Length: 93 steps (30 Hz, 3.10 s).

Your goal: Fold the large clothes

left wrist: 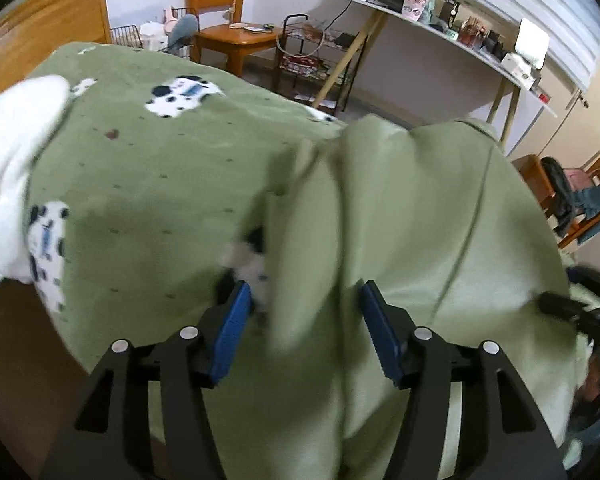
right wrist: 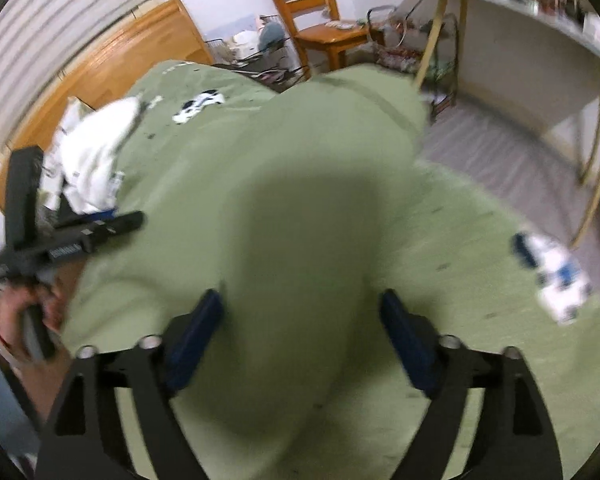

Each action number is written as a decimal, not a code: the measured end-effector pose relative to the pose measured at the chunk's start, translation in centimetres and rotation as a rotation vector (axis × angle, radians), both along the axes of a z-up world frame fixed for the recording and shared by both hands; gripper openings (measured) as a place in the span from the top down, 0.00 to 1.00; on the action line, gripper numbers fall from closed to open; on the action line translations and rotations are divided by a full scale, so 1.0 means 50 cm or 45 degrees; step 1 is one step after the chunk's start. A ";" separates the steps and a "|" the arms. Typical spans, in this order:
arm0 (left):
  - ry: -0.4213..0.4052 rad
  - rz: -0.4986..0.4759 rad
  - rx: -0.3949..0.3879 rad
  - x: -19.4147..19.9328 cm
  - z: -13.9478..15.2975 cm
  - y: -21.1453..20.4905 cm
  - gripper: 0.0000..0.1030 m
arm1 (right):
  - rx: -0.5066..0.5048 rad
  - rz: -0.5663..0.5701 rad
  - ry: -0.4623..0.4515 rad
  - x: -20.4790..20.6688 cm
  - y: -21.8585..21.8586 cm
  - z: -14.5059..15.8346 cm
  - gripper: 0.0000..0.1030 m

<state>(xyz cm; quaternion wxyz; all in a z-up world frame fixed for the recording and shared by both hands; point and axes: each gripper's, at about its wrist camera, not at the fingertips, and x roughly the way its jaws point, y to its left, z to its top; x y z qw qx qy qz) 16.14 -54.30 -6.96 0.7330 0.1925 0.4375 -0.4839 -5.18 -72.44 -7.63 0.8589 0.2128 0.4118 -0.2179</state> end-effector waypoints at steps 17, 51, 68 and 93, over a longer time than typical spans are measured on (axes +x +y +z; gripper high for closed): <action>-0.160 -0.095 -0.092 -0.143 0.106 0.090 0.25 | -0.236 0.389 0.056 0.136 0.066 0.102 0.15; 0.017 0.008 -0.032 -0.197 -0.033 0.180 0.27 | -0.290 0.440 0.194 0.403 0.185 0.023 0.93; 0.095 0.039 -0.036 -0.181 -0.070 0.187 0.25 | -0.060 0.374 0.209 0.427 0.131 -0.052 0.93; 0.008 0.152 -0.035 -0.282 0.077 0.308 0.06 | -0.150 0.175 0.024 0.037 0.231 0.138 0.06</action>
